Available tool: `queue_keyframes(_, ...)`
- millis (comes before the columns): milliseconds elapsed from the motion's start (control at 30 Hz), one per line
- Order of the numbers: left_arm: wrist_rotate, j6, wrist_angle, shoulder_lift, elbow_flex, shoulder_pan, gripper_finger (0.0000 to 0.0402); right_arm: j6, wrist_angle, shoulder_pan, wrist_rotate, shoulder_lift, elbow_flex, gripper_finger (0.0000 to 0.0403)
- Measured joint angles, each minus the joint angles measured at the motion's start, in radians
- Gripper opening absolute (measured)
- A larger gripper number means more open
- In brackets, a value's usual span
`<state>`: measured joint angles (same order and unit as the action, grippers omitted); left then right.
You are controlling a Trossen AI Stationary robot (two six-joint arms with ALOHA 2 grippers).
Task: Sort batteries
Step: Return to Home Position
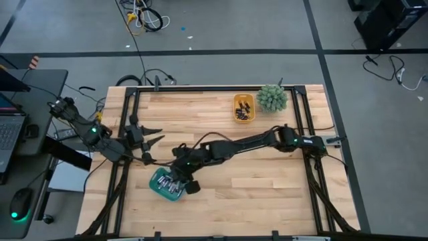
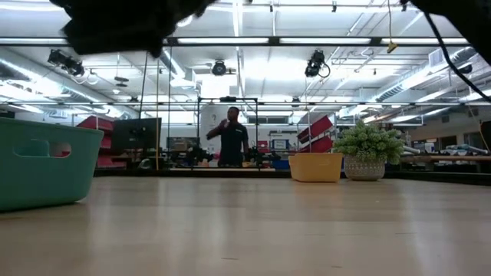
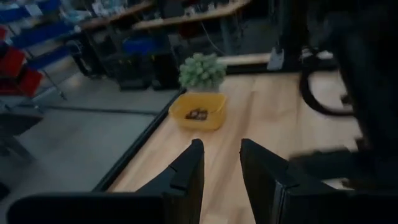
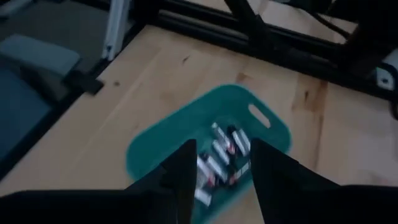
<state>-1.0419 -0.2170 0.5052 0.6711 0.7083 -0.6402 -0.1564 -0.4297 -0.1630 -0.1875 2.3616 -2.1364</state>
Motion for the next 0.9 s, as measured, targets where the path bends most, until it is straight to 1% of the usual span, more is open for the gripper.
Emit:
queue_keyframes(33, -0.015, 0.025, -0.081, 0.007, -0.032, -0.01, 0.0104, -0.004, -0.044, -0.005, 0.0, -0.021, -0.001, 0.0131)
queue_keyframes(100, 0.001, 0.118, -0.298, 0.027, -0.112, -0.02, 0.0104, -0.026, -0.115, -0.015, 0.004, -0.055, -0.001, 0.0127)
queue_keyframes(200, 0.109, 0.291, -0.675, 0.079, -0.236, -0.024, 0.0104, -0.061, -0.182, -0.04, 0.013, -0.098, 0.001, 0.0124)
queue_keyframes(267, 0.144, 0.391, -0.826, 0.091, -0.28, -0.035, 0.0104, -0.07, -0.22, -0.057, 0.048, -0.128, 0.001, 0.0124)
queue_keyframes(300, 0.141, 0.432, -0.855, 0.086, -0.286, -0.042, 0.0104, -0.072, -0.24, -0.064, 0.072, -0.141, 0.001, 0.0123)
queue_keyframes(367, 0.107, 0.495, -0.859, 0.061, -0.283, -0.05, 0.0104, -0.071, -0.269, -0.077, 0.116, -0.156, 0.001, 0.0123)
queue_keyframes(433, 0.085, 0.559, -0.853, 0.025, -0.271, -0.048, 0.0102, -0.061, -0.295, -0.082, 0.132, -0.162, 0.001, 0.0123)
queue_keyframes(500, 0.091, 0.647, -0.907, -0.016, -0.263, -0.024, 0.0097, -0.061, -0.308, -0.087, 0.135, -0.17, 0.001, 0.0123)
queue_keyframes(533, 0.12, 0.688, -0.946, -0.03, -0.261, -0.003, 0.0095, -0.063, -0.311, -0.09, 0.136, -0.173, 0.001, 0.0123)
queue_keyframes(567, 0.173, 0.716, -0.966, -0.041, -0.26, 0.023, 0.0092, -0.064, -0.305, -0.09, 0.135, -0.175, 0.001, 0.0123)
queue_keyframes(667, 0.406, 0.728, -0.973, -0.059, -0.26, 0.109, 0.0086, -0.07, -0.297, -0.091, 0.14, -0.182, 0.001, 0.0123)
queue_keyframes(700, 0.458, 0.712, -0.973, -0.057, -0.26, 0.142, 0.0085, -0.074, -0.284, -0.091, 0.151, -0.182, 0.001, 0.0123)
queue_keyframes(733, 0.48, 0.704, -0.969, -0.048, -0.26, 0.173, 0.0083, -0.081, -0.26, -0.09, 0.167, -0.182, 0.001, 0.0123)
queue_keyframes(833, 0.485, 0.675, -0.934, -0.022, -0.262, 0.255, 0.0077, -0.134, -0.173, -0.092, 0.183, -0.192, 0.001, 0.0123)
queue_keyframes(867, 0.503, 0.66, -0.93, -0.014, -0.262, 0.281, 0.0076, -0.154, -0.154, -0.095, 0.188, -0.206, 0.001, 0.0123)
queue_keyframes(900, 0.547, 0.642, -0.93, -0.002, -0.262, 0.307, 0.0075, -0.17, -0.149, -0.099, 0.199, -0.22, 0.001, 0.0123)
